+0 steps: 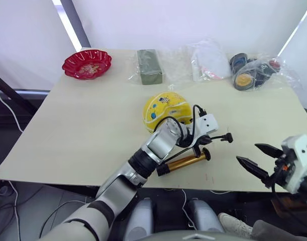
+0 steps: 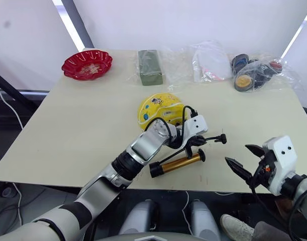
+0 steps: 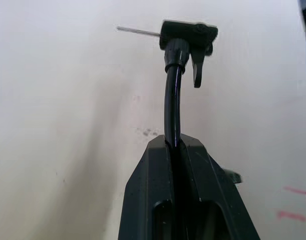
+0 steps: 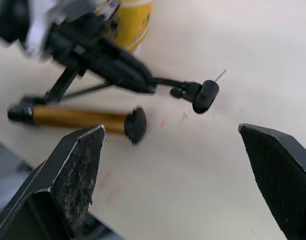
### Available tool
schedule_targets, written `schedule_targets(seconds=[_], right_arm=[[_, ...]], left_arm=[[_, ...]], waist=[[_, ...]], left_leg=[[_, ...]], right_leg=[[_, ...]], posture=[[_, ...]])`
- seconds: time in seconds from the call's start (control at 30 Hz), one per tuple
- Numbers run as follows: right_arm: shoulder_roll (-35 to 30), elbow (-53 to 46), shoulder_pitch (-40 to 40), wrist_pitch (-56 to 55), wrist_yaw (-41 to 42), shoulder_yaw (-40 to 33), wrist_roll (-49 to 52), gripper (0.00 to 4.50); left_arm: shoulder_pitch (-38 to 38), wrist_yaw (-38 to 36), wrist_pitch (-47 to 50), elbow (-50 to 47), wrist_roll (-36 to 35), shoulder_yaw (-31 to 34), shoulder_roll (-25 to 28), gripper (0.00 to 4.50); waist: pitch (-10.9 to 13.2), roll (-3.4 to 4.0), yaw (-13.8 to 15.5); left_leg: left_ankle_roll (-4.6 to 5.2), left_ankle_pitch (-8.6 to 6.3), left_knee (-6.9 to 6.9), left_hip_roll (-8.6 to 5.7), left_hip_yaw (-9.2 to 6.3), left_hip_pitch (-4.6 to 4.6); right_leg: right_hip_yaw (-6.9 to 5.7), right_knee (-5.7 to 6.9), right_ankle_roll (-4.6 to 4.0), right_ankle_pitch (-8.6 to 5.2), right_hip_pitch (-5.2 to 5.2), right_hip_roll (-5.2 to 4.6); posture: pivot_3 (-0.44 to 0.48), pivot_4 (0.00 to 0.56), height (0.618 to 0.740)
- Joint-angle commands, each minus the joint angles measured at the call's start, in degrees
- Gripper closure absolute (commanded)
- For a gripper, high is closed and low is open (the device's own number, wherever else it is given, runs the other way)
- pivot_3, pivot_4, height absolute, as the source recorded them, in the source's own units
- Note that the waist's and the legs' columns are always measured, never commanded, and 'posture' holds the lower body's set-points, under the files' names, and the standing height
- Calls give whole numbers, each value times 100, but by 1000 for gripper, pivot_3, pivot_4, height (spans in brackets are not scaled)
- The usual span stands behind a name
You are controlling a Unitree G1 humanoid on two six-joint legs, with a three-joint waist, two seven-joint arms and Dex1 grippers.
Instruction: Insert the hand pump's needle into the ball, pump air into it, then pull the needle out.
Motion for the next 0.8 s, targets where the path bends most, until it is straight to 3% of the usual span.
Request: schedule_targets(seconds=[0.03,0.23,0.43,0.73,0.8], right_arm=[[114,285,-446,209,-736,-72,1133,0],[344,781,-1045,19,-2015,239,2602,0],[195,951,-1135,-296,-2691,454,3572,0],[172,1078,-1390,-756,-3186,1007,3852,0],[193,1094,-1423,-856,-3235,1067,3854,583]], left_arm=[[249,-62,-551,-536,-329,345,52,4452],[901,-170,-1596,-800,-843,801,134,4452],[1227,-113,-2222,-785,-970,892,127,4452],[1462,-62,-2789,-721,-1038,899,128,4452],[1488,-45,-2801,-750,-1043,881,125,4500]], waist=[[0,0,-1],[0,2,0],[0,2,-3],[-1,3,-18],[-1,3,-18]], left_leg=[[0,0,0,1,0,0],[0,0,0,4,1,-1],[1,0,0,2,5,-3],[1,1,1,-8,2,0],[1,1,2,-9,3,0]], right_leg=[[0,0,0,0,0,1],[0,1,0,1,0,3],[2,-1,2,2,1,3],[1,2,2,2,2,8],[2,2,3,2,2,7]], posture=[[0,150,740],[0,150,740],[0,150,740],[0,150,740],[0,150,740]])
